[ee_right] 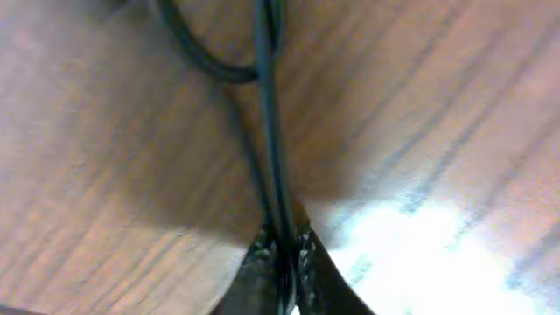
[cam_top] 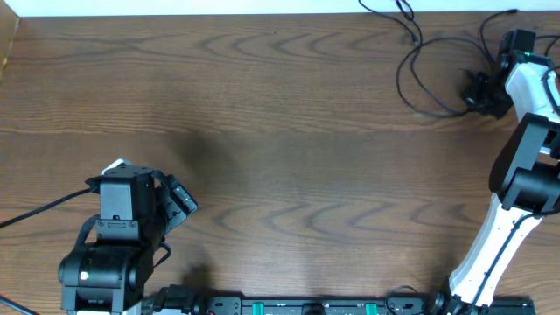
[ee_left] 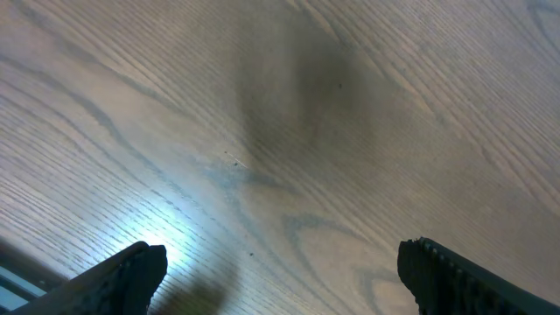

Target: Untangle cables

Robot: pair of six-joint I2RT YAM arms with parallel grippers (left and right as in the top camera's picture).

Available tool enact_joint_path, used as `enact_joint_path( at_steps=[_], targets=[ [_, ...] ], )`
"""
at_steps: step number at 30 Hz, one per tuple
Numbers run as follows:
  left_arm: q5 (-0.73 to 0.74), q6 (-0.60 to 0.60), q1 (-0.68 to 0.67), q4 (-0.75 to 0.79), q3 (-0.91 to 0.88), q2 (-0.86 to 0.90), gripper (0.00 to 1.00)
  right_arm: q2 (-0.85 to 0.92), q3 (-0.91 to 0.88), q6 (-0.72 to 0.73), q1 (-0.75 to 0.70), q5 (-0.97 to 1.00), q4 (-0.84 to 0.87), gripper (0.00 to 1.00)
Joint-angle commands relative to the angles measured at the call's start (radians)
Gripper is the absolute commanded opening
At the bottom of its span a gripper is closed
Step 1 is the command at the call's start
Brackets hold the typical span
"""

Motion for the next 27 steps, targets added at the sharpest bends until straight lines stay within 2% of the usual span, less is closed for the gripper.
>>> enact_joint_path(
  at_steps=[1,5,10,12,15,23,27],
  targets=[
    [-0.013,-0.002,0.003,-0.003,-0.003,0.001,0.91,0.046,-0.04,-0.003,0.028,-0.098,0.038,0.01],
    [-0.013,-0.002,0.003,-0.003,-0.003,0.001,0.91,0.045,0.004,-0.062,0.048,-0.306,0.174,0.01],
    [-0.013,-0.002,0.003,-0.003,-0.003,0.001,0.91,0.045,0.126,-0.074,0.078,-0.402,0.336,0.01],
    [-0.013,-0.002,0.003,-0.003,-0.003,0.001,0.91,0.045,0.175,-0.093,0.103,-0.353,0.404,0.01],
    [-0.013,-0.002,0.003,-0.003,-0.003,0.001,0.91,0.045,0.223,-0.122,0.15,-0.164,0.48,0.01],
    [-0.013,-0.002,0.003,-0.003,-0.003,0.001,0.91,0.069,0.225,-0.311,0.241,0.216,0.729,0.01],
    [-0.013,-0.002,0.003,-0.003,-0.003,0.001,0.91,0.095,0.225,-0.401,0.242,0.223,0.786,0.01]
  ],
)
